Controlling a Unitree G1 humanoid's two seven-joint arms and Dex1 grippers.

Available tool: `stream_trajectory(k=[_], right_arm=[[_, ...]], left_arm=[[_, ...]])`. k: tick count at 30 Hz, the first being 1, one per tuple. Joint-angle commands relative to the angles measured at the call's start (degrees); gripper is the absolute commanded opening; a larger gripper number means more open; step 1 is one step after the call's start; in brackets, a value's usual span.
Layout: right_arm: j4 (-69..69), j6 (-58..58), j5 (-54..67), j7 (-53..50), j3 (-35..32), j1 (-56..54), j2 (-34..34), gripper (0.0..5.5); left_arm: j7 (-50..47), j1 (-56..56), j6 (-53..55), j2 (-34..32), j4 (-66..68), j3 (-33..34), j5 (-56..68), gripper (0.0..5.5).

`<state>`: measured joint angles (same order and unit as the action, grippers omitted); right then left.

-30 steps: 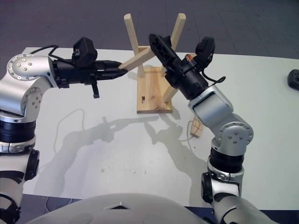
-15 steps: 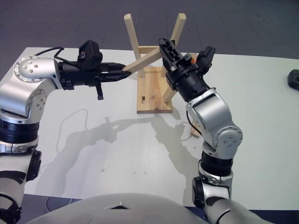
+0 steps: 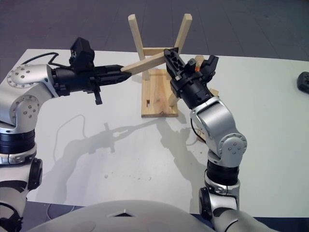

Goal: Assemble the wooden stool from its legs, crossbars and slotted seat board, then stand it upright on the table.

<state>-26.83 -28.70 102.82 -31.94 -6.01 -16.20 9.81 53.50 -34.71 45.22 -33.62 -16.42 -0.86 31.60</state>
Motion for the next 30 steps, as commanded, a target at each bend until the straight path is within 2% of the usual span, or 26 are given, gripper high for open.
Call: stream_trajectory(k=[1,10,23,28,29,30], right_arm=[[1.2,-1.0,-3.0,-2.2,0.8,2.1,1.8,1.37],[2.6,0.5,-0.4,-6.1,0.9,2.7,1.2,1.37],[3.5,3.0,1.1,-10.7,1.9,3.6,1.2,1.37],[2.7,2.9,1.5,-9.0,2.0,3.0,1.6,1.37],[2.3,2.7,1.8,-7.7,1.7,2.6,1.8,1.73],[2.0,2.7,2.3,-7.0,1.4,2.1,2.0,1.8]], left_arm=[[-0.3,-1.9,-1.3,0.9,-1.6,2.0,2.8,0.43],[-2.2,-3.9,0.7,0.5,-5.1,5.6,6.7,0.43],[-3.0,-3.4,0.6,0.0,-7.0,5.0,7.2,0.43],[-2.6,-2.7,-0.7,-0.7,-6.6,3.8,5.5,0.43],[-2.7,-2.5,-1.1,-0.7,-6.3,3.6,5.0,0.43],[-3.0,-2.5,-1.6,-0.6,-5.9,3.4,4.5,0.43]])
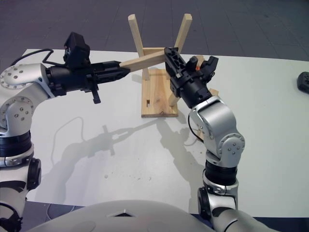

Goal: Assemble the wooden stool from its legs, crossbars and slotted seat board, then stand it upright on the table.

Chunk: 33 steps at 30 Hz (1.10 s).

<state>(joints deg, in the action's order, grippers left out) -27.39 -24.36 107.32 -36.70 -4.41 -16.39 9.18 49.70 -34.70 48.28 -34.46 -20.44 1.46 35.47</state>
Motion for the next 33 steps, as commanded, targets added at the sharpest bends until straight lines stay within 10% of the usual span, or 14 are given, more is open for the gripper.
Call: stream_trajectory(k=[1,22,33], right_arm=[[2.3,-1.5,-1.7,-1.8,-0.7,1.9,2.7,2.06],[5.7,0.1,2.4,13.2,-13.8,-7.6,8.6,5.38],[17.5,-4.0,-7.8,10.8,-14.1,-8.4,12.6,5.4]], left_arm=[[0.5,-2.5,-5.0,0.4,-1.5,1.1,0.3,0.43],[-0.5,1.4,-3.1,3.0,9.8,6.5,8.7,0.43],[5.3,1.0,-18.5,8.6,24.7,-4.9,-4.3,0.43]])
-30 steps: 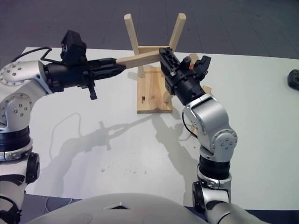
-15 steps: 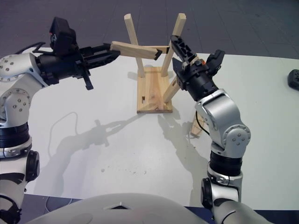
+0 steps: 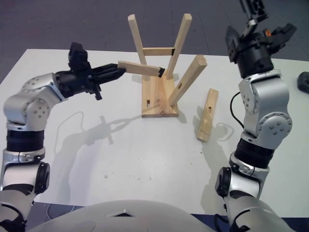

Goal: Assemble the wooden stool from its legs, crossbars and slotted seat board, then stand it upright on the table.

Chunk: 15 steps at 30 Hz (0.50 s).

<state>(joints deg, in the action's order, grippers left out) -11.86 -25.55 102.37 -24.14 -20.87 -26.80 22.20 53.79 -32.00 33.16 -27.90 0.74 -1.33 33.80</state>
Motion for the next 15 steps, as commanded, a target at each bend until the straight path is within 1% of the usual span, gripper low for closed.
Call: stream_trajectory(k=[1,4,8,12,15], right_arm=[[2.2,-3.5,-3.4,-2.0,2.8,2.7,-0.8,5.4],[4.3,-6.0,-6.1,-2.1,3.9,4.2,-0.6,5.4],[6.8,-7.1,-8.7,-3.4,3.0,5.2,-1.1,5.4],[7.5,-7.3,-10.3,-5.8,2.7,5.2,-2.9,5.4],[6.9,-7.8,-10.1,-7.1,2.8,5.1,-4.4,5.4]], left_arm=[[1.5,-2.3,-4.1,2.9,4.9,-2.5,-3.0,0.43],[2.2,-3.1,-5.3,4.1,6.8,-2.4,-3.4,0.43],[3.0,-3.1,-4.4,4.5,6.1,-1.8,-2.5,0.43],[4.1,-2.6,-3.0,5.0,4.3,-2.3,-1.6,0.43],[4.6,-1.7,-4.2,5.1,4.2,-3.8,-3.3,0.43]])
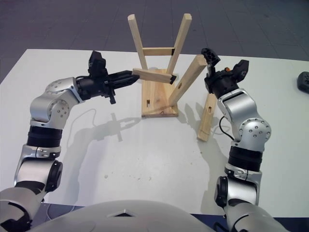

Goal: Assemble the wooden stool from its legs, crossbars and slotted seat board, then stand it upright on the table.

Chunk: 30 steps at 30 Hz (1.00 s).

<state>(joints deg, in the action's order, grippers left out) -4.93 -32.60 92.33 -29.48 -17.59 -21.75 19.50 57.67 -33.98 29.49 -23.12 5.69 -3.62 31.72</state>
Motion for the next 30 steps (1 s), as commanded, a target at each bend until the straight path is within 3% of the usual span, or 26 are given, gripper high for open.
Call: stream_trajectory(k=[1,16,30], right_arm=[[-0.3,-1.0,0.2,-2.2,-0.5,0.0,-2.2,5.4],[-1.9,-4.1,0.8,-4.0,-0.9,0.9,-4.5,5.4],[-1.8,-9.7,1.5,-7.0,1.1,2.2,-3.4,5.4]], left_arm=[[0.6,0.2,-1.8,0.7,-0.1,-2.1,-2.3,0.43],[-1.7,-0.6,-14.2,4.9,4.6,-4.9,-11.1,0.43],[-2.7,3.4,-18.3,6.7,5.5,-7.4,-14.5,0.43]])
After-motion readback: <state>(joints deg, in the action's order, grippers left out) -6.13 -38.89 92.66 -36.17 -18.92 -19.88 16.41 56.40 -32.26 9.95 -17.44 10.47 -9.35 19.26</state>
